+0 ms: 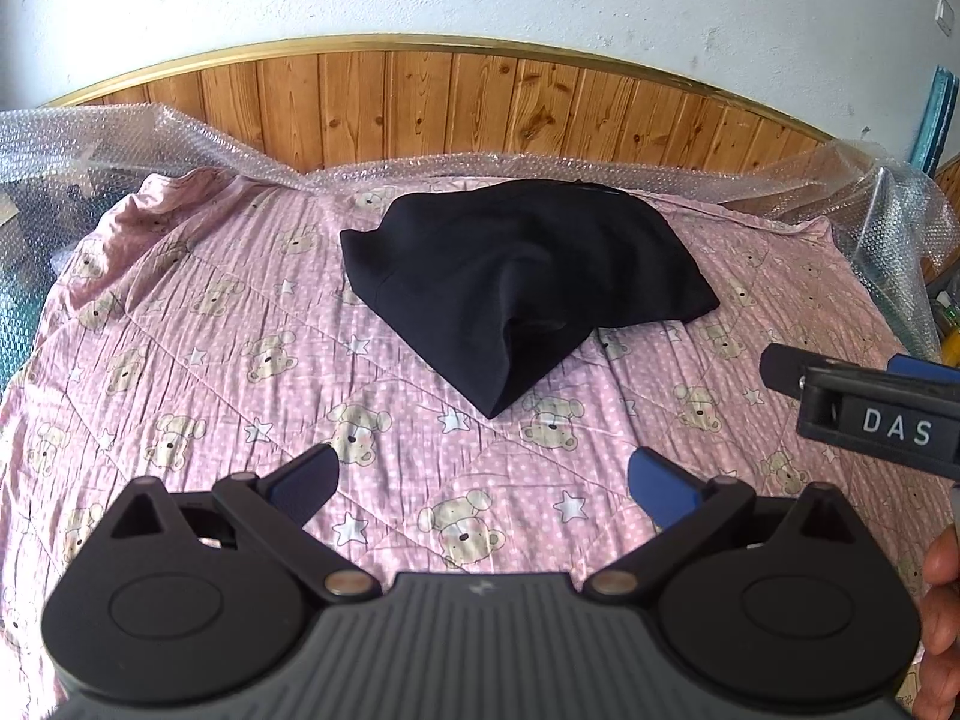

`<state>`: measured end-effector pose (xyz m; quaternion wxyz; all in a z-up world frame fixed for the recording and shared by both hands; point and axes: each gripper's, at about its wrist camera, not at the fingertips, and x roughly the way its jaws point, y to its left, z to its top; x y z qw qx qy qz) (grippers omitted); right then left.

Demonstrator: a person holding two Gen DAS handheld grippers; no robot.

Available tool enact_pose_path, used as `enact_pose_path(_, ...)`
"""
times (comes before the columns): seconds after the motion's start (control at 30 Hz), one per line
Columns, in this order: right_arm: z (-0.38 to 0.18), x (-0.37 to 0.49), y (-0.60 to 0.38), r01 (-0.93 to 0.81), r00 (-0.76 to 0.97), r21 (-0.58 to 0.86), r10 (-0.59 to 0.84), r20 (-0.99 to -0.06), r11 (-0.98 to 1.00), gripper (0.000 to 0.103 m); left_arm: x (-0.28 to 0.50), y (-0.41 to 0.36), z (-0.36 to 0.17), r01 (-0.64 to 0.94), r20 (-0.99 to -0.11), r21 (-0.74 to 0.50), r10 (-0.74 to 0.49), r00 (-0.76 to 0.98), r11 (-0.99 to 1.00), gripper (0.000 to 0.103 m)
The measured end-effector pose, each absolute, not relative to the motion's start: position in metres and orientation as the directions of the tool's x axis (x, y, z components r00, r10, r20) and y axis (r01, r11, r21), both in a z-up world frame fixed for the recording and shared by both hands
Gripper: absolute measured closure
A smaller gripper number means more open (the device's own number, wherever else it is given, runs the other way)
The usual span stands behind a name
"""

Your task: Fold clothes

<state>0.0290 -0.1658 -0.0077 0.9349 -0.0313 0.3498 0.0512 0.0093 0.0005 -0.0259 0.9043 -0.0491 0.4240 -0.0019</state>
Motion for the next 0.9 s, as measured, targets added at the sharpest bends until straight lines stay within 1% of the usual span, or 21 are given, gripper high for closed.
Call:
enact_pose_path(0.1, -0.012, 0.034, -0.164, -0.134, 0.740, -0.020, 0.087, -0.667, 0.991, 0.002, 0.014, 0.001, -0.031, -0.047, -0.778, -0.093, -0.043, 0.627, 0.995, 0.001)
enact_pose_path(0.17, -0.015, 0.039, -0.165, -0.149, 0.734, -0.016, 0.100, -0.671, 0.989, 0.005, 0.019, 0.002, -0.036, -0.054, -0.787, -0.094, -0.041, 0.616, 0.994, 0.010)
enact_pose_path(0.2, -0.017, 0.042, -0.165, -0.156, 0.730, -0.014, 0.105, -0.675, 0.988, 0.007, 0.022, 0.002, -0.038, -0.059, -0.792, -0.092, -0.037, 0.609, 0.994, 0.013)
enact_pose_path(0.23, -0.019, 0.046, -0.165, -0.163, 0.726, -0.013, 0.111, -0.679, 0.987, 0.011, 0.025, 0.002, -0.041, -0.065, -0.795, -0.089, -0.032, 0.605, 0.994, 0.018)
enact_pose_path(0.27, -0.022, 0.050, -0.166, -0.169, 0.721, -0.012, 0.115, -0.683, 0.986, 0.013, 0.028, 0.001, -0.044, -0.070, -0.799, -0.085, -0.026, 0.601, 0.994, 0.021)
enact_pose_path(0.3, -0.025, 0.055, -0.167, -0.175, 0.716, -0.010, 0.120, -0.688, 0.985, 0.014, 0.033, 0.001, -0.046, -0.079, -0.807, -0.081, -0.019, 0.591, 0.994, 0.021)
enact_pose_path(0.33, -0.029, 0.060, -0.168, -0.181, 0.710, -0.006, 0.127, -0.693, 0.983, 0.017, 0.039, 0.001, -0.049, -0.087, -0.815, -0.078, -0.013, 0.580, 0.993, 0.026)
enact_pose_path(0.37, -0.032, 0.066, -0.169, -0.188, 0.702, 0.002, 0.136, -0.699, 0.982, 0.023, 0.044, 0.001, -0.051, -0.091, -0.816, -0.074, -0.008, 0.578, 0.993, 0.034)
enact_pose_path(0.4, -0.036, 0.073, -0.171, -0.195, 0.694, 0.012, 0.147, -0.705, 0.981, 0.027, 0.050, -0.001, -0.053, -0.096, -0.820, -0.064, 0.002, 0.572, 0.993, 0.038)
enact_pose_path(0.43, -0.041, 0.080, -0.172, -0.209, 0.684, 0.024, 0.164, -0.710, 0.978, 0.043, 0.056, -0.001, -0.054, -0.102, -0.823, -0.062, 0.007, 0.569, 0.993, 0.047)
enact_pose_path(0.47, -0.045, 0.087, -0.175, -0.226, 0.674, 0.036, 0.183, -0.716, 0.973, 0.060, 0.063, -0.002, -0.056, -0.108, -0.825, -0.060, 0.011, 0.565, 0.992, 0.058)
enact_pose_path(0.5, -0.050, 0.094, -0.177, -0.237, 0.662, 0.049, 0.198, -0.723, 0.970, 0.070, 0.069, -0.003, -0.058, -0.114, -0.828, -0.058, 0.016, 0.561, 0.992, 0.065)
enact_pose_path(0.53, -0.055, 0.101, -0.179, -0.251, 0.650, 0.065, 0.218, -0.728, 0.966, 0.095, 0.077, -0.004, -0.061, -0.120, -0.830, -0.062, 0.016, 0.558, 0.991, 0.082)
enact_pose_path(0.57, -0.060, 0.106, -0.182, -0.269, 0.640, 0.085, 0.243, -0.729, 0.960, 0.103, 0.084, -0.006, -0.064, -0.126, -0.832, -0.065, 0.016, 0.554, 0.990, 0.100)
enact_pose_path(0.63, -0.069, 0.117, -0.188, -0.299, 0.630, 0.107, 0.281, -0.724, 0.948, 0.103, 0.100, -0.011, -0.070, -0.137, -0.837, -0.066, 0.019, 0.546, 0.988, 0.103)
enact_pose_path(0.83, -0.098, 0.166, -0.201, -0.327, 0.572, 0.156, 0.326, -0.752, 0.932, 0.103, 0.147, -0.028, -0.091, -0.170, -0.864, -0.028, 0.061, 0.499, 0.985, 0.103)
enact_pose_path(0.9, -0.109, 0.183, -0.207, -0.333, 0.553, 0.174, 0.342, -0.760, 0.927, 0.103, 0.163, -0.032, -0.099, -0.184, -0.875, -0.005, 0.085, 0.477, 0.983, 0.101)
